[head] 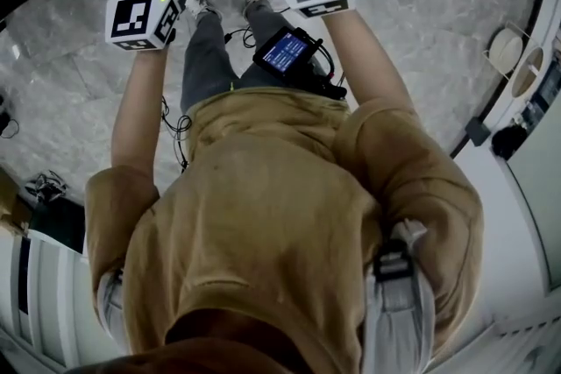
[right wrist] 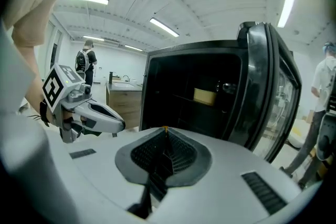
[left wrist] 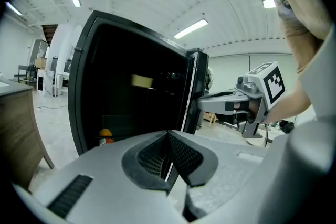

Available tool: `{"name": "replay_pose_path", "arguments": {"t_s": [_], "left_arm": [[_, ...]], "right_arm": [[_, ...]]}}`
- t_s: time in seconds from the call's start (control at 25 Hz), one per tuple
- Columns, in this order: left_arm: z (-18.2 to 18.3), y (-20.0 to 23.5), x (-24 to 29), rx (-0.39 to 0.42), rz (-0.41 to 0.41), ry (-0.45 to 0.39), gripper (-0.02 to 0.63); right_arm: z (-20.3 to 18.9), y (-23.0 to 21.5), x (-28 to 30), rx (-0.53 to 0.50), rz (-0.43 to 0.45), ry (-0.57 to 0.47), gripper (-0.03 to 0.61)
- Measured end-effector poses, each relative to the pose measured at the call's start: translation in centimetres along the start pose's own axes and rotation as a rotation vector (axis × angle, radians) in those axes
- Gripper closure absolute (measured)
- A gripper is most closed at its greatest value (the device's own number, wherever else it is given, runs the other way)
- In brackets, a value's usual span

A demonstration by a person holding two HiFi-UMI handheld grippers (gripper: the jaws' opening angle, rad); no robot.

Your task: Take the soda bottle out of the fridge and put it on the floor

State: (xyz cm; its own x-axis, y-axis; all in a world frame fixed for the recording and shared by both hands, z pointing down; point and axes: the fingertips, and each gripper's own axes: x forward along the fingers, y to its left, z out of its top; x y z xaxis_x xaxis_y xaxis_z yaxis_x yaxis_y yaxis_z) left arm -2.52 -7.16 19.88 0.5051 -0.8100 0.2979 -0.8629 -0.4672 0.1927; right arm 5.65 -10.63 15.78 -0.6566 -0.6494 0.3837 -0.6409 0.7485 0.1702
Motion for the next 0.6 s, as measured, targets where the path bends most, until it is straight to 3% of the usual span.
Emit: {"name": "replay_pose_path", "arguments": {"t_s": [0.32,0.6], "left_arm": [[5.3,-1.3,-3.9,0.000,0.038,-0.063,0.612],[11.6,-4.0,-7.6,0.108,-0.008,-0.105,0.611]], "right_arm": [[5.0,-1.0,-3.9,0.009,-0.048,-0.059,0.577],[10.8,-1.3,-7.3,-0.017,-0.066,-0.120,0.577]]}}
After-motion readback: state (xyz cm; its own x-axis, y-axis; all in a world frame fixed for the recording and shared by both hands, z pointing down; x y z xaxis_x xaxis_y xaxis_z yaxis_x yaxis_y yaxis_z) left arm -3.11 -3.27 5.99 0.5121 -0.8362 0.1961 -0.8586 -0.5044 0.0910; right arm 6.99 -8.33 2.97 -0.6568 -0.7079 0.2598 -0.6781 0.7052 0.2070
